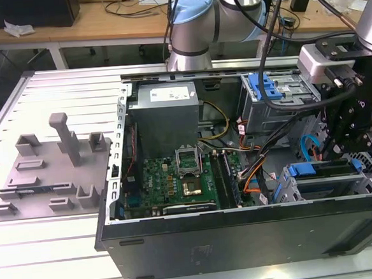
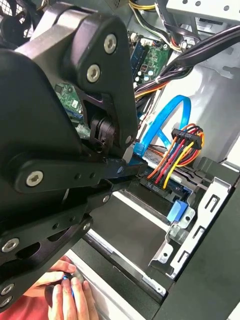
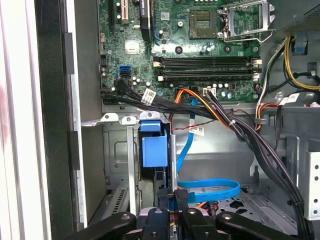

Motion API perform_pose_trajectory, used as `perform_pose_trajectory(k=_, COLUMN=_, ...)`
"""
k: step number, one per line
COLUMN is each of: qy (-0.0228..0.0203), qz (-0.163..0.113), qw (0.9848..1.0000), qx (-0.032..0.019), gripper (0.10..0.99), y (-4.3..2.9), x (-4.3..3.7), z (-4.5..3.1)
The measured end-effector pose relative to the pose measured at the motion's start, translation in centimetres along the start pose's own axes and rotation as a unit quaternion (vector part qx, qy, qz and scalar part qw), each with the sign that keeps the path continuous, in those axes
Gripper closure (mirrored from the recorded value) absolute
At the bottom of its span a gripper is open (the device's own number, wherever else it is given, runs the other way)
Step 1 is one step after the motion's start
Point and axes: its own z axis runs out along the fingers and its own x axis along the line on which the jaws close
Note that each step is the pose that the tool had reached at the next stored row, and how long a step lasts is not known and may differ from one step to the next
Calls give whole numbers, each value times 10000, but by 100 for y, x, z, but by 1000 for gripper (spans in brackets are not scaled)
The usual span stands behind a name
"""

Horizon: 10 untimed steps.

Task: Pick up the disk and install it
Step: 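Insert the second disk wire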

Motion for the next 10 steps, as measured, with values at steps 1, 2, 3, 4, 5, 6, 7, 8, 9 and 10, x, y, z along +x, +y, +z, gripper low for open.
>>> perform_pose_trajectory(k=1, qy=-1, qz=0, qw=10000, qx=0, gripper=922, y=-1, x=7, z=0)
perform_pose_trajectory(k=2, qy=-2, qz=0, qw=10000, qx=0, gripper=922, y=-2, x=17, z=0)
perform_pose_trajectory(k=3, qy=-3, qz=0, qw=10000, qx=0, gripper=922, y=-3, x=26, z=0)
perform_pose_trajectory(k=4, qy=-7, qz=0, qw=10000, qx=0, gripper=922, y=-4, x=36, z=0)
perform_pose_trajectory(k=5, qy=-12, qz=1, qw=10000, qx=0, gripper=922, y=-5, x=43, z=0)
perform_pose_trajectory(k=6, qy=-18, qz=1, qw=10000, qx=-1, gripper=922, y=-6, x=49, z=1)
perform_pose_trajectory(k=7, qy=-23, qz=1, qw=10000, qx=-1, gripper=922, y=-7, x=54, z=1)
perform_pose_trajectory(k=8, qy=-27, qz=1, qw=10000, qx=-1, gripper=922, y=-8, x=57, z=3)
perform_pose_trajectory(k=9, qy=-28, qz=1, qw=10000, qx=-1, gripper=922, y=-9, x=57, z=3)
perform_pose_trajectory(k=10, qy=-27, qz=1, qw=10000, qx=-1, gripper=922, y=-9, x=58, z=4)
